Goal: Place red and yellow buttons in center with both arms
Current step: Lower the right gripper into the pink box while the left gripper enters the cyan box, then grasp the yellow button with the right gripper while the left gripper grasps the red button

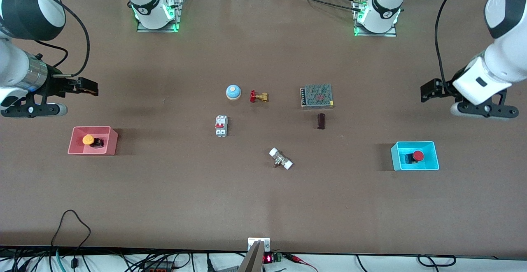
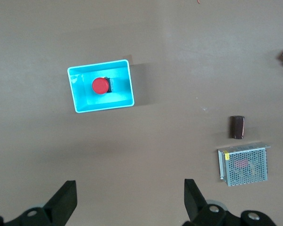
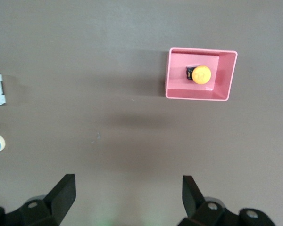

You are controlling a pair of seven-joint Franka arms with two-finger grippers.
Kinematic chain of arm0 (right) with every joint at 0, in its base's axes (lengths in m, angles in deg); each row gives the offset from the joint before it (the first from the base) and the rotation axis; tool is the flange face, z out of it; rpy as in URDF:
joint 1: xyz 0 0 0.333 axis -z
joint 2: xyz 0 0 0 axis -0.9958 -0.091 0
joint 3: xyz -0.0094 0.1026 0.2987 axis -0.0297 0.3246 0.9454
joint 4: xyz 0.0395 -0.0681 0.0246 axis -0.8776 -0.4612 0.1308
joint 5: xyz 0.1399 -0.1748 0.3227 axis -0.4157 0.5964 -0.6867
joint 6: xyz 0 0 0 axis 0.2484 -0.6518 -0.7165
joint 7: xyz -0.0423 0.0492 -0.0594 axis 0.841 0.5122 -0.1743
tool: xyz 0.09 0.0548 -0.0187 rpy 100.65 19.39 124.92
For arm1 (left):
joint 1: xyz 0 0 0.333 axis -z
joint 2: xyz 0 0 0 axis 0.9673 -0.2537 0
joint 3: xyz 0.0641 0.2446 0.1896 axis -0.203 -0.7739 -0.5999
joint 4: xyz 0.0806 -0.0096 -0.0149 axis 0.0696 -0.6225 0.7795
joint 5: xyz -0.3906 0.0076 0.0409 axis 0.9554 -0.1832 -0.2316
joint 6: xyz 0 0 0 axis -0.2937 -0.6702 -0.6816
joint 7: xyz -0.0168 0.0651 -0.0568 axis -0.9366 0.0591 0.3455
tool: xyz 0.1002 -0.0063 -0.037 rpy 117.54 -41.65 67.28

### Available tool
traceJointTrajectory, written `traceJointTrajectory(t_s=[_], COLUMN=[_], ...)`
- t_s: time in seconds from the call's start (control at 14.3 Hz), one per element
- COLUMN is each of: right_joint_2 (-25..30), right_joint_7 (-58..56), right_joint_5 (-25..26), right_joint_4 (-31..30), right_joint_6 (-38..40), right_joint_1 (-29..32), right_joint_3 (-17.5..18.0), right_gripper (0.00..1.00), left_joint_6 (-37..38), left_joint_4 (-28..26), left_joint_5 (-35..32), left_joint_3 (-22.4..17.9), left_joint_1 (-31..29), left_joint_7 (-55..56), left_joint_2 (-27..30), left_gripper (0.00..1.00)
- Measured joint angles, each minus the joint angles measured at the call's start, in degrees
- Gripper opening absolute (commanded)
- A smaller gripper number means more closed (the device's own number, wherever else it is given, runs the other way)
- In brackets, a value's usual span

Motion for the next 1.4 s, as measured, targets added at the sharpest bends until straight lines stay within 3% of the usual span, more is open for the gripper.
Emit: traceJointTrajectory(t_s=[0.21, 0.77, 1.12, 1.4], right_joint_2=[-1.42, -4.89, -11.33, -13.42], right_joint_7=[-1.34, -4.50, -10.54, -10.63], right_joint_5=[1.41, 7.92, 7.92, 7.72], right_joint_4=[-3.54, -22.65, -23.30, -23.00], right_joint_6=[-7.82, -44.48, -54.97, -56.48], right_joint_1=[2.35, 7.10, 11.68, 11.92], right_joint_3=[-0.22, -1.14, -2.46, -2.39], right_gripper=[1.00, 1.00, 1.00, 1.00], left_joint_6=[-0.27, -17.27, -21.71, -30.37], left_joint_4=[3.66, 6.81, 6.26, 1.66], left_joint_5=[0.00, -0.26, -0.67, -0.68], left_joint_3=[-0.48, -1.47, -1.56, -1.52], left_joint_1=[-0.37, -4.70, -6.22, -6.27], left_joint_7=[0.00, -0.04, -0.08, -0.36], left_joint_2=[-7.44, -25.28, -30.32, -31.41], left_gripper=[1.00, 1.00, 1.00, 0.83])
